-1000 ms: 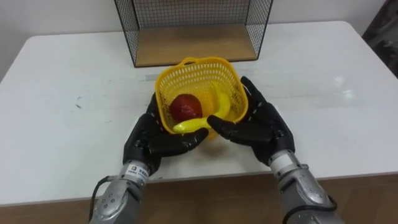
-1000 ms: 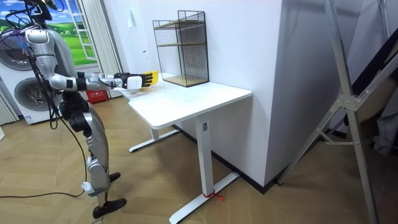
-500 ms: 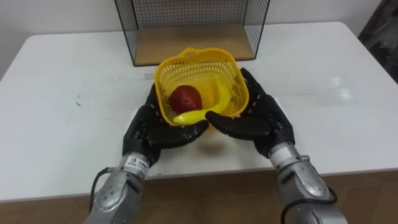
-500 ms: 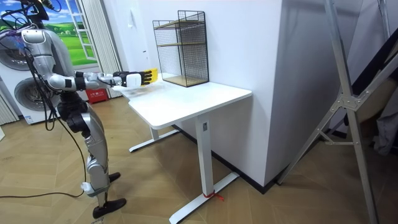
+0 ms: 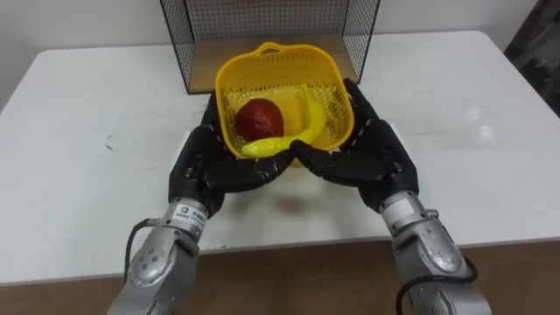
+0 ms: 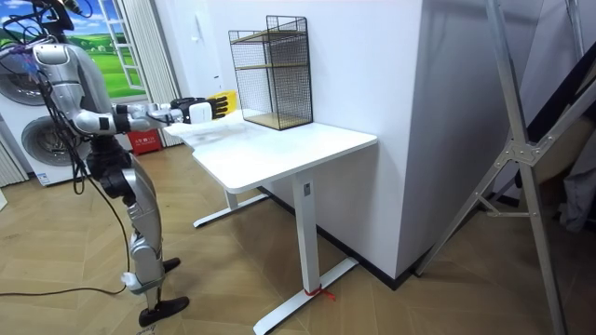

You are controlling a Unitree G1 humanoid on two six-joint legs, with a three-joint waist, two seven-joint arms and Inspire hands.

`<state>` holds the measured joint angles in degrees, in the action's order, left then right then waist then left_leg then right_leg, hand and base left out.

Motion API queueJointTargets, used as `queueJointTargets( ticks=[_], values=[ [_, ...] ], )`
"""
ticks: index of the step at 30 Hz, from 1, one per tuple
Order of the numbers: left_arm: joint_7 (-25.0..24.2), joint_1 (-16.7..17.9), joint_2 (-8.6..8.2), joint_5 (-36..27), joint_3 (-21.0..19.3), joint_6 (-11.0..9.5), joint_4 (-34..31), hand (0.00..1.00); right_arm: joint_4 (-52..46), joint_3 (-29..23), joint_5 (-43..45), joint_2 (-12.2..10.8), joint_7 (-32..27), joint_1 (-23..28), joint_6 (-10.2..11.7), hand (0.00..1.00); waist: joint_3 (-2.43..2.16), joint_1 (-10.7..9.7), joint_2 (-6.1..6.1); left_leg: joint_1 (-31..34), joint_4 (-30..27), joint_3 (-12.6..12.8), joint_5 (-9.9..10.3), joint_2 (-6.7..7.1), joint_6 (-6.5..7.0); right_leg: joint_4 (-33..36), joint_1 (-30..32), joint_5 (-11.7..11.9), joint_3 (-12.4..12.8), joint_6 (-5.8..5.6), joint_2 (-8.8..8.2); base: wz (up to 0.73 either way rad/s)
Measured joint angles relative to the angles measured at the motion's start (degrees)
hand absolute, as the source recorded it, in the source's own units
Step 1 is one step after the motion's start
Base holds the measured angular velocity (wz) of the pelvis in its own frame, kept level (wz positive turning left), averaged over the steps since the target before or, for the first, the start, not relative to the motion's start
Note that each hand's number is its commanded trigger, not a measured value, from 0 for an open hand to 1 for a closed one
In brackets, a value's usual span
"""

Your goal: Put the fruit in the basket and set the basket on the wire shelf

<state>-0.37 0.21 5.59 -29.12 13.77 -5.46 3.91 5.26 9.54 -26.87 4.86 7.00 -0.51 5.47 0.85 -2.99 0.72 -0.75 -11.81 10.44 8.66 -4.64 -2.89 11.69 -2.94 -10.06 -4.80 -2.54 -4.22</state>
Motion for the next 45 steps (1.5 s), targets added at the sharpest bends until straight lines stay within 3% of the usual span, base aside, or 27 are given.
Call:
queueJointTargets(
  ticks=[8,12,15,17,19,21,22,23,24,25,26,27,28,31,36,38,42,45],
  values=[
    [0.0,0.9,0.53,-0.5,-0.1,0.0,0.0,0.0,0.4,0.5,-1.7,0.0,0.1,1.2,0.0,0.0,0.1,0.3,-0.07,0.1,-1.6,-0.2,0.8,-0.47,-0.13,0.6,-0.3,0.0,0.0,-0.02,0.31,0.0],
    [-0.1,1.0,0.38,0.6,-0.7,0.0,0.2,0.0,0.4,0.3,-1.9,-0.1,0.2,2.0,0.0,0.0,0.67,0.4,0.36,2.4,-9.8,-0.6,5.1,-2.71,-0.83,5.6,0.9,-2.9,-0.1,0.74,1.5,-0.02],
    [-0.3,1.4,0.46,0.6,-1.3,0.0,0.2,0.0,1.0,0.1,-2.1,-0.2,1.4,2.0,0.0,0.0,0.68,1.0,0.59,5.4,-17.3,-1.3,8.7,-5.39,-2.06,12.0,4.0,-6.7,0.0,1.84,3.22,-0.08],
    [-0.4,1.9,0.78,0.5,-1.2,0.1,0.2,0.0,1.5,0.3,-2.1,-0.2,2.1,2.8,0.0,0.0,0.63,1.8,0.67,6.0,-20.8,-1.9,9.6,-6.86,-3.0,15.2,4.7,-8.7,0.2,2.82,4.4,-0.09],
    [-0.4,1.9,0.78,0.3,-1.3,0.1,0.2,0.0,1.5,0.6,-2.1,0.0,2.1,2.9,0.0,0.0,0.57,2.1,0.48,7.2,-24.3,-2.0,9.4,-7.58,-2.72,17.5,5.3,-10.0,0.4,3.59,4.83,-0.13],
    [-0.4,2.1,0.86,0.0,-1.7,0.1,0.2,0.0,1.6,1.2,-2.4,-0.2,2.1,2.8,0.0,0.0,0.65,3.0,0.37,9.5,-29.2,-2.4,7.8,-8.01,-0.36,18.0,4.6,-10.4,2.7,4.37,5.34,-0.2],
    [-0.4,2.0,0.64,0.1,-1.8,0.1,0.6,0.0,1.7,1.3,-2.4,0.3,2.0,2.8,0.0,0.0,0.47,2.8,1.01,12.2,-29.4,-4.4,8.4,-4.87,1.11,17.8,4.3,-10.5,4.0,4.6,4.6,0.13],
    [-0.4,1.8,-0.23,0.1,-1.5,0.1,0.6,0.0,1.7,0.8,-2.3,1.1,2.0,2.5,0.0,0.0,0.35,2.6,1.16,14.8,-25.3,-5.5,8.5,-0.29,1.97,17.8,4.5,-11.2,4.8,5.0,3.6,0.14],
    [-0.4,1.8,-0.54,0.0,-1.3,0.0,0.6,0.0,1.8,0.6,-2.3,1.4,2.0,2.4,0.0,0.0,0.3,3.0,1.09,16.0,-22.2,-5.4,8.0,1.68,1.97,17.8,4.7,-11.3,5.3,4.75,3.3,-0.35],
    [-0.4,2.0,-0.65,0.0,-1.2,0.0,0.6,0.0,2.5,0.5,-2.1,1.4,2.0,2.3,0.0,0.0,0.23,4.2,1.13,17.7,-17.0,-5.8,3.2,4.28,2.67,18.1,4.9,-11.7,6.8,4.51,3.03,-0.73],
    [-0.4,2.2,-0.53,0.1,-1.6,0.0,0.6,0.0,3.0,0.5,-2.1,1.4,2.0,2.4,-0.2,0.0,0.03,4.8,1.25,18.3,-14.6,-6.1,-0.4,5.01,3.24,18.2,4.6,-12.1,7.4,4.0,2.82,-0.63],
    [-0.4,2.2,-0.43,0.1,-1.8,0.0,0.6,0.0,3.0,0.5,-2.0,1.0,2.0,2.7,-0.2,0.0,-0.37,4.7,0.93,18.1,-14.4,-6.1,-1.5,5.23,3.93,18.1,4.3,-12.4,7.3,3.37,2.77,-0.08],
    [-0.4,2.0,-0.48,0.1,-1.9,-0.1,0.5,0.0,3.0,0.6,-2.0,0.9,2.0,3.1,-0.5,0.0,-0.51,3.6,1.87,17.1,-14.1,-5.7,-3.0,5.78,5.41,17.5,3.7,-12.9,7.1,2.58,2.48,0.2],
    [-0.4,2.1,-0.08,0.6,-1.7,-0.1,0.5,0.0,3.0,0.7,-2.1,1.0,2.0,2.5,-0.6,0.0,-0.6,3.4,3.03,16.5,-15.0,-5.2,-1.9,6.51,6.93,13.9,1.5,-12.5,7.3,1.98,2.09,-0.01],
    [-0.4,2.1,0.49,0.5,-2.0,-1.2,0.5,0.0,2.9,1.6,-2.1,1.3,1.9,1.7,-0.3,0.0,-0.18,3.4,3.18,16.3,-17.1,-4.5,1.7,6.78,7.13,14.5,0.9,-13.0,7.6,1.31,1.16,-0.09],
    [-0.4,1.8,0.82,-0.2,-1.9,-1.2,0.5,0.0,2.5,2.2,-2.1,1.3,1.7,1.7,-0.3,0.0,0.17,3.0,3.73,16.3,-17.6,-4.6,2.9,7.69,7.29,16.2,1.0,-14.2,6.8,0.87,0.29,0.1],
    [-0.4,1.8,0.59,-0.7,-1.8,-1.2,0.4,0.0,2.2,2.1,-1.9,1.7,1.3,1.4,-0.3,0.0,0.24,2.6,4.07,15.7,-18.1,-3.8,4.3,9.86,8.82,26.0,4.3,-14.7,6.0,-0.25,-2.34,0.05],
    [-0.4,1.7,0.58,-0.6,-2.0,-1.3,0.4,0.0,2.3,2.2,-1.1,1.8,1.2,1.0,-0.3,0.0,0.36,2.8,4.27,13.7,-17.9,-2.8,5.6,10.99,10.17,34.5,7.3,-12.1,6.1,-1.84,-3.99,0.01]
  ],
)
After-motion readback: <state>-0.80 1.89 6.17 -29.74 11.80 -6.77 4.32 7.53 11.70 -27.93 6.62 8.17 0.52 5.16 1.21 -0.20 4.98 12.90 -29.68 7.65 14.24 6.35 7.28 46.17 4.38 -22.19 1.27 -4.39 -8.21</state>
